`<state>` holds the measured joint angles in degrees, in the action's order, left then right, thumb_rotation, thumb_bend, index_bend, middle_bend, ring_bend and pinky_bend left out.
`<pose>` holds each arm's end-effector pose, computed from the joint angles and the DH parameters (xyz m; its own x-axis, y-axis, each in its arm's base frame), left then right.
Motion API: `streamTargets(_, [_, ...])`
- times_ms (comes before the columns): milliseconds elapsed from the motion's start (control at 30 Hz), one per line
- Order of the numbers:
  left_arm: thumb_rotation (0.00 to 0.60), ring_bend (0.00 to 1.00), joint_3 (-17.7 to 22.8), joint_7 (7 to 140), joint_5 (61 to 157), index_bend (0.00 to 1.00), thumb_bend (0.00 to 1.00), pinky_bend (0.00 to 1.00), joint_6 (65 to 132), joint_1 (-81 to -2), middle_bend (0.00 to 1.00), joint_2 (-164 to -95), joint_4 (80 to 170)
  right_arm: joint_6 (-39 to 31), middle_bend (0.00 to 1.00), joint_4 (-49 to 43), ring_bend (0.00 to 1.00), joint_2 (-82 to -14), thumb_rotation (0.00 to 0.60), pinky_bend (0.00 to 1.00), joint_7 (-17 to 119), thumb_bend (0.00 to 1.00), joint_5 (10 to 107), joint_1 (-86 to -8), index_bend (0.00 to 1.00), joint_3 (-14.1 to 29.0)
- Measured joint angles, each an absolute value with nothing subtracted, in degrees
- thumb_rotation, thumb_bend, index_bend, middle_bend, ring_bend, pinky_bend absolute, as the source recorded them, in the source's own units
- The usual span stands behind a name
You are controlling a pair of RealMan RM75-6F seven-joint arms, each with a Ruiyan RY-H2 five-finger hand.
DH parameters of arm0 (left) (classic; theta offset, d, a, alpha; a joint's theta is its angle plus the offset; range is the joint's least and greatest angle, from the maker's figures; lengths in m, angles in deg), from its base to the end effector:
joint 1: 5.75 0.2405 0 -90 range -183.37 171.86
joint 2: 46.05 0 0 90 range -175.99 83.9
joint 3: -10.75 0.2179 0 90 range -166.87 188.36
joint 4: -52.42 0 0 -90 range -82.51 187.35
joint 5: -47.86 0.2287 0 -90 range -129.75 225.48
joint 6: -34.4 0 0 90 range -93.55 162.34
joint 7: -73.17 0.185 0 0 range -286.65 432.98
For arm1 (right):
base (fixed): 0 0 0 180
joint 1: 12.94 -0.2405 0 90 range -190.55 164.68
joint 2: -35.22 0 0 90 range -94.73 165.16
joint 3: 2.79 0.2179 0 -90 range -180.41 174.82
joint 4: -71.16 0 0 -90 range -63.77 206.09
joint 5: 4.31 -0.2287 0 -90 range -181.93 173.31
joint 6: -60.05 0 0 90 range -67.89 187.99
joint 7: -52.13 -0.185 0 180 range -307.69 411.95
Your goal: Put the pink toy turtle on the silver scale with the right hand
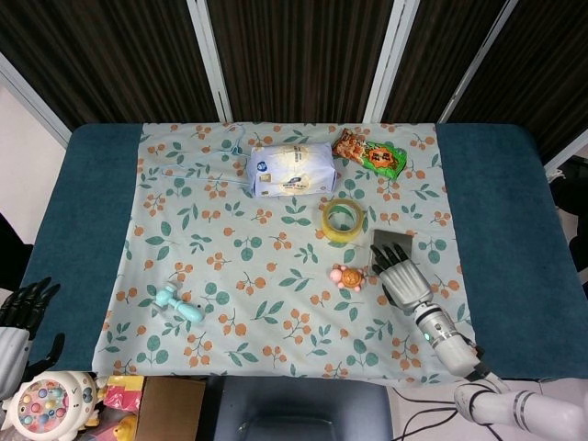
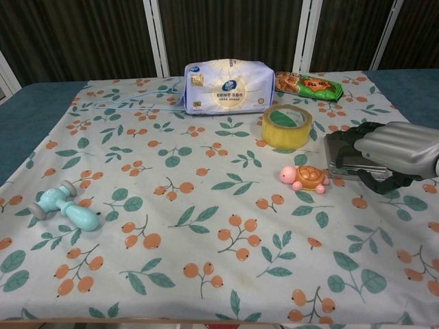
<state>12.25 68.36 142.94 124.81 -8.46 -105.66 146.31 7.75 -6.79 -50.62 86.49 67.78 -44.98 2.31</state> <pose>-0.2684 0.1912 0.1358 0.3700 0.0087 0.9290 0.9217 -0.1286 -0.3659 -0.2120 -0.3304 -0.0457 0.7879 -0.2166 0.5764 -0.6098 -0.4039 0.6819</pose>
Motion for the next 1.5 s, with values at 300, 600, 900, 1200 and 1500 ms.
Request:
streamTargets(300, [0.600, 0.00, 12.1, 68.4, 142.8, 0.00, 0.47, 0.10, 124.7, -8.5, 0.00, -105.5, 146.4, 7.7, 0.00, -6.0, 0.00, -51.6, 0.600, 0.00, 87.2, 0.78, 66.4, -45.8, 0.41, 1.7])
streamTargets(600, [0.600, 0.00, 12.2, 68.7, 142.8, 0.00, 0.47, 0.10, 124.9, -8.4, 0.00, -105.7, 146.4, 7.7, 0.00, -5.6, 0.00, -52.0, 0.600, 0.00, 87.7, 0.78, 65.4, -46.3, 0.41, 1.1])
streamTargets(900, [0.600, 0.00, 12.1, 68.4, 142.9, 0.00, 0.47, 0.10, 125.3, -8.2, 0.00, -105.6, 146.3, 6.3, 0.00, -6.1, 0.00, -51.3, 0.600, 0.00, 86.2, 0.78, 65.4, -46.0, 0.38, 0.8])
streamTargets(1200, [0.600, 0.00, 12.2, 68.8, 143.1, 0.00, 0.47, 0.10, 125.2, -8.2, 0.00, -105.7, 146.5, 1.6, 0.00, -12.4, 0.00, -45.4, 0.600, 0.00, 79.6, 0.45, 68.8, -44.2, 0.30, 1.3])
streamTargets(1500, [0.600, 0.00, 12.2, 68.7, 143.2, 0.00, 0.47, 0.10, 125.5, -8.1, 0.00, -105.5, 146.6, 3.4, 0.00, -15.7, 0.00, -45.4, 0.600, 0.00, 81.1, 0.30, 67.7, -46.2, 0.29, 2.7])
